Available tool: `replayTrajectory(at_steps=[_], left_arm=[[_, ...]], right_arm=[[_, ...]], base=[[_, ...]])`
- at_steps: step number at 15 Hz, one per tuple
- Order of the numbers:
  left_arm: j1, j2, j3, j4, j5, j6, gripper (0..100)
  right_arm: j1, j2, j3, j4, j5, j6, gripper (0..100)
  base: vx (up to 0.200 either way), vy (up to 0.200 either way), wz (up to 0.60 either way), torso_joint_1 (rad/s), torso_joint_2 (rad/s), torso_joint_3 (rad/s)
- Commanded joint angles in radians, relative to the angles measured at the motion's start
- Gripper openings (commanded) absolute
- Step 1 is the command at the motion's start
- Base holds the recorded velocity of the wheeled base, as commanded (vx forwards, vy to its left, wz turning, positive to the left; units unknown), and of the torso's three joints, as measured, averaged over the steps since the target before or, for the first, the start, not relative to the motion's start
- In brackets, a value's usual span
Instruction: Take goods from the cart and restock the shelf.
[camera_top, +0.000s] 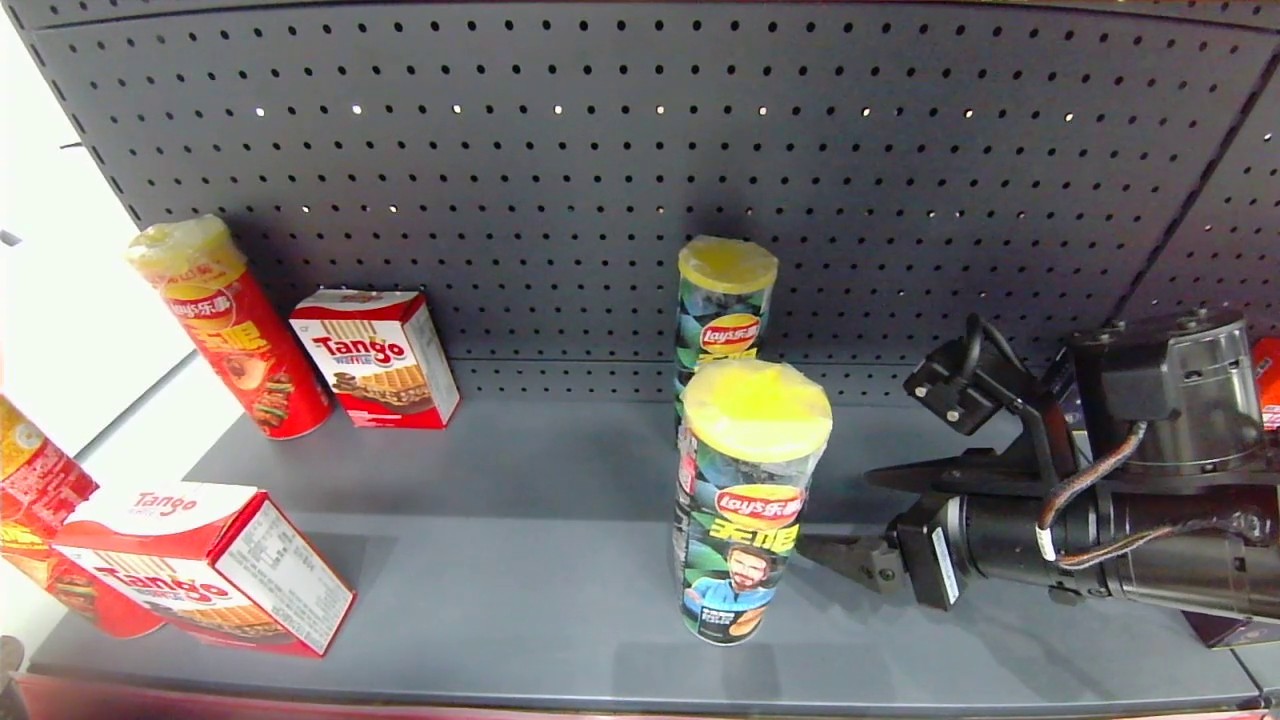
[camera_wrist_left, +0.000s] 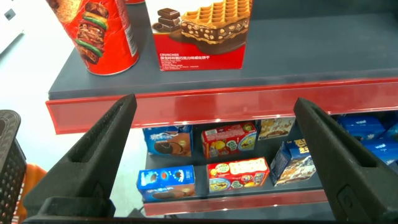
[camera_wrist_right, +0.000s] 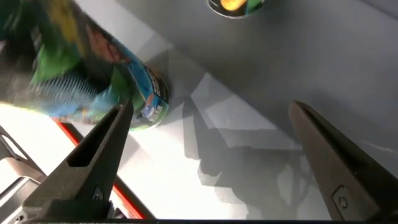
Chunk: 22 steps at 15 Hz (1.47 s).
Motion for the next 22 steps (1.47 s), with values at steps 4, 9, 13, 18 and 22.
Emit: replayTrajectory(at_steps=[4,9,13,18,22], left_arm=[[0.0,0.001,0.0,0.0,0.001,0.0,100],[0.0,0.001,0.0,0.0,-0.002,0.001,100],[0.0,0.001,0.0,0.0,-0.002,0.004,100],[0.0,0.003,0.0,-0.002,0.001,0.003,100],[0.0,0.001,0.0,-0.002,0.001,0.001,100]], right_arm=[[-0.202,-0.199,0.016,-0.018,0.001,0.001,100],[-0.608,-0.727,0.289,-0.013,0.0,-0.001,100],[-0.646,-1.104,0.532,-0.002,0.003,-0.051,100],[-0.692,-1.424,0.625,0.269,-0.066,-0.039,100],[-0.677,-1.437,0.821,0.108,-0.123,-0.031,100]], base=[[0.0,0.0,0.0,0.0,0.0,0.0],[0.0,0.0,0.0,0.0,0.0,0.0],[0.0,0.0,0.0,0.0,0.0,0.0],[0.0,0.0,0.0,0.0,0.0,0.0],[0.0,0.0,0.0,0.0,0.0,0.0]])
